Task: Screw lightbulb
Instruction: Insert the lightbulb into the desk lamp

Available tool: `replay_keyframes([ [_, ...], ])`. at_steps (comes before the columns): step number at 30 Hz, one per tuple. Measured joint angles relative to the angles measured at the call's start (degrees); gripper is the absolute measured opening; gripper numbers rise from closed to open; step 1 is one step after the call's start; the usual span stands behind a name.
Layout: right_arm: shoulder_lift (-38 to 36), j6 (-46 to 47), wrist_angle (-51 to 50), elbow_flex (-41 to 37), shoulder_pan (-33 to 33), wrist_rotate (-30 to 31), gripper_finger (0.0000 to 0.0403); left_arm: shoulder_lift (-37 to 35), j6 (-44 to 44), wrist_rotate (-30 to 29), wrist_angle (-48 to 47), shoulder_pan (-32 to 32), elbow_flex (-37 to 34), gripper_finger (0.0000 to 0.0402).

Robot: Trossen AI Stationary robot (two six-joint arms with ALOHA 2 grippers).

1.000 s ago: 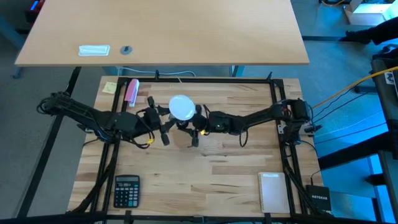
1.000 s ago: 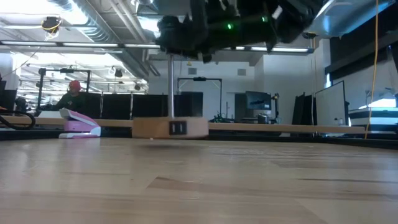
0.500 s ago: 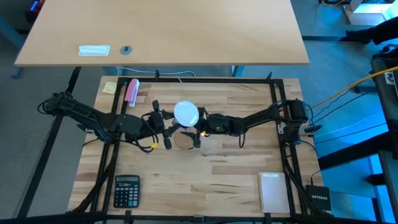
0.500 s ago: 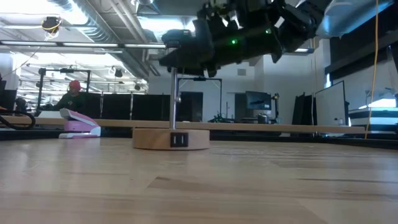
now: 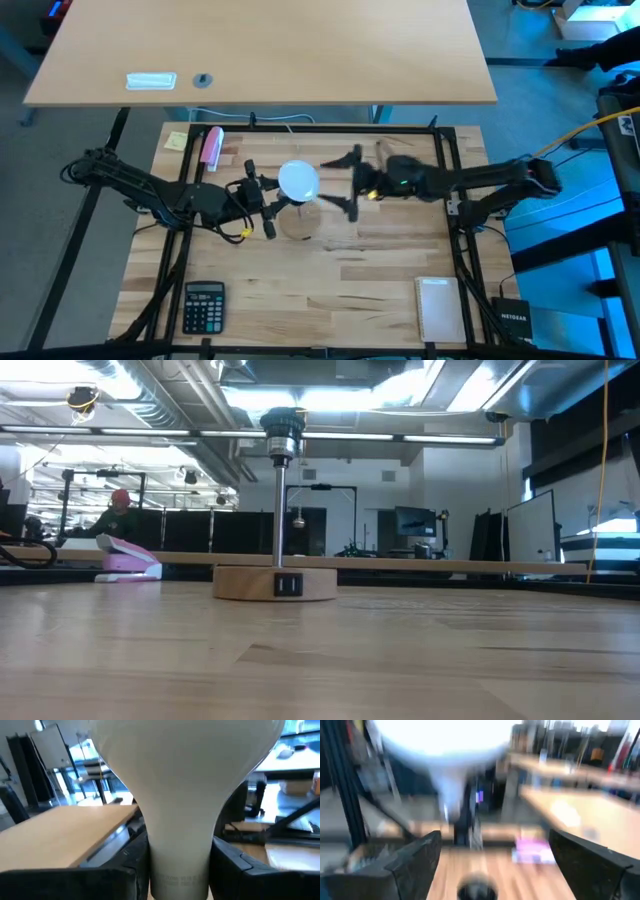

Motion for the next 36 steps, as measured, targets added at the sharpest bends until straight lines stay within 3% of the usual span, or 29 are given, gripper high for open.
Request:
replay_keyframes([
  [5, -2.5, -1.7, 4.8, 0.2, 0.0, -4.6, 0.0365, -0.1, 1.5, 3.7, 1.5, 1.0, 0.1, 0.0132],
  [10, 0.6, 0.6, -3.8, -0.2, 0.2, -7.7, 0.0365, 0.0, -5.6, 4.1, -12.3, 0.4, 0.1, 0.0131],
  [13, 3.3, 1.9, -0.7, -1.9, 2.2, -7.4, 0.0365, 0.9, -9.5, 4.1, -15.0, -1.2, 0.1, 0.0131],
  [18, 7.2, 2.5, -2.3, -3.2, 7.4, -3.5, 0.0365, 3.2, -13.3, 4.4, -18.2, -5.1, 0.1, 0.0132],
  [23, 7.3, 4.7, -14.0, -3.2, 13.0, 4.0, 0.0365, 5.2, -26.1, 5.0, -34.0, -9.6, 0.1, 0.0131],
  [27, 7.3, 5.6, -19.8, -3.2, 16.6, 9.0, 0.0365, 9.5, -33.9, 9.3, -41.7, -10.6, 0.1, 0.0133],
  [30, 7.3, 5.5, -17.8, -4.8, 17.7, 12.2, 0.0365, 14.6, -34.1, 12.3, -41.0, -8.7, 0.1, 0.0134],
  [36, 7.4, 5.6, -11.4, -9.1, 17.6, 12.0, 0.0365, 24.1, -31.5, 22.3, -39.1, -4.2, 0.1, 0.0136],
])
